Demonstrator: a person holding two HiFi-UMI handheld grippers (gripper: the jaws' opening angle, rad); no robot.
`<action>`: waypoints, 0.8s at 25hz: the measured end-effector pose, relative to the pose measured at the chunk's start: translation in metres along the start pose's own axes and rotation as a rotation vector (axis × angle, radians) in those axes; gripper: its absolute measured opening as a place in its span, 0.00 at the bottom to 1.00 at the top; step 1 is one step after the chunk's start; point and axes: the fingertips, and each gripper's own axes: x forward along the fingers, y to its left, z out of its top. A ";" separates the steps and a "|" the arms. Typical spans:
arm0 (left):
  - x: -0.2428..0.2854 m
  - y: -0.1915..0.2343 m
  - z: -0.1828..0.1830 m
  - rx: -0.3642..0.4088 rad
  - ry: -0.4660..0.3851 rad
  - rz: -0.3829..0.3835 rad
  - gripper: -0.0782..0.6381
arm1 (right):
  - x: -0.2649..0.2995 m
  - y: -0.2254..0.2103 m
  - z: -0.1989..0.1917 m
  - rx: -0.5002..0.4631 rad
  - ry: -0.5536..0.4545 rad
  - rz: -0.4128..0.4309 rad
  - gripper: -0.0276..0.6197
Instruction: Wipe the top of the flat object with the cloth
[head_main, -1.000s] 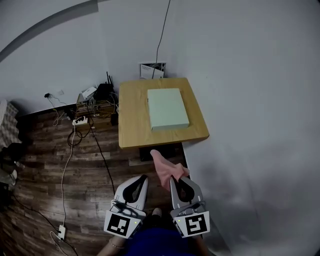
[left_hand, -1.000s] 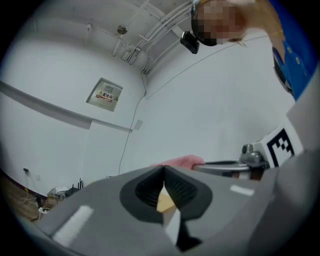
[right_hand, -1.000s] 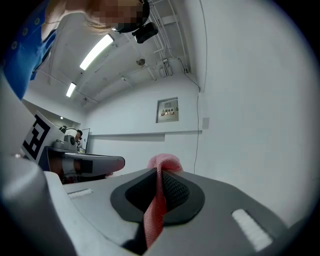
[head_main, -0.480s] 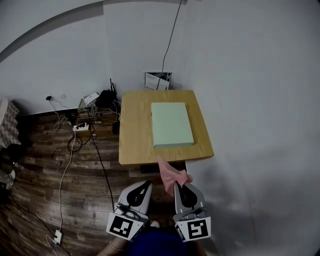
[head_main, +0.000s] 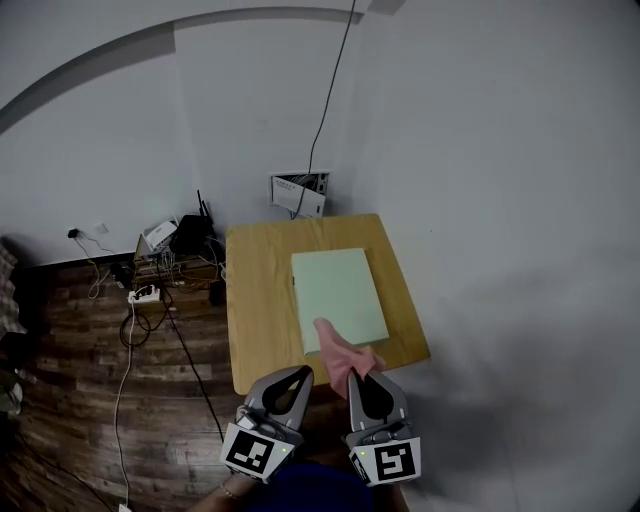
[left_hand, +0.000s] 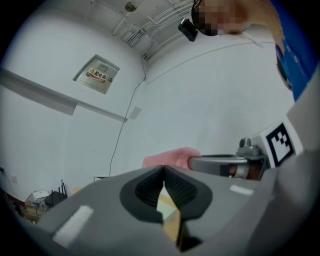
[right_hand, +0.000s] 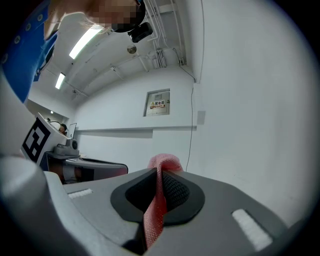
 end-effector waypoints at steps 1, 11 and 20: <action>0.009 0.009 0.000 0.001 0.004 -0.011 0.12 | 0.012 -0.002 -0.001 0.013 0.005 -0.007 0.07; 0.060 0.068 -0.005 0.005 0.024 -0.030 0.12 | 0.093 -0.018 -0.012 0.022 0.028 0.006 0.07; 0.103 0.091 -0.014 0.016 0.041 0.101 0.12 | 0.142 -0.054 -0.018 0.035 0.040 0.106 0.07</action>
